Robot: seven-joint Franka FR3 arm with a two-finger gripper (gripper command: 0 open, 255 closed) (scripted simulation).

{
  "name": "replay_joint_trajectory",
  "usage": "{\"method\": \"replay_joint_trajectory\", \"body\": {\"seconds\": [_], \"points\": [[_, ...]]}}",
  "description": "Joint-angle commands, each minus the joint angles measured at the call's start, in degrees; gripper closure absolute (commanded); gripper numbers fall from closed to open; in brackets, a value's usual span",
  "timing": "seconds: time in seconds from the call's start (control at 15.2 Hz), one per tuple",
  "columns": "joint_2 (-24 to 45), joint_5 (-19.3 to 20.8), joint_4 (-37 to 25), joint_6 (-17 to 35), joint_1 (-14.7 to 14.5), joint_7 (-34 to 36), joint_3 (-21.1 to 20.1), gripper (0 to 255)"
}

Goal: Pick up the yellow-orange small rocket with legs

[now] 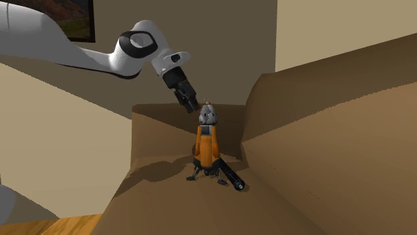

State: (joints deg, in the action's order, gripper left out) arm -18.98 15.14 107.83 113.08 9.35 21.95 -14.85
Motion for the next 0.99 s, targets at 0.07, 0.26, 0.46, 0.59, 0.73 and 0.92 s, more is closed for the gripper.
{"method": "replay_joint_trajectory", "body": {"seconds": [0.07, 0.26, 0.46, 0.59, 0.73, 0.92], "points": [[4.9, 4.5, -6.5, 0.3, 1.3, 5.4, -2.6, 0], [10.1, 9.6, -13.9, -0.5, 2.1, 10.3, -5.0, 0], [10.4, 10.6, -13.1, 0.8, 2.2, 11.6, -5.1, 0], [9.9, 10.7, -11.0, 2.3, 2.2, 12.2, -5.0, 0], [9.5, 10.8, -9.0, 3.8, 2.2, 12.8, -4.9, 0], [9.1, 10.9, -7.5, 4.9, 2.3, 13.3, -4.8, 0]]}}
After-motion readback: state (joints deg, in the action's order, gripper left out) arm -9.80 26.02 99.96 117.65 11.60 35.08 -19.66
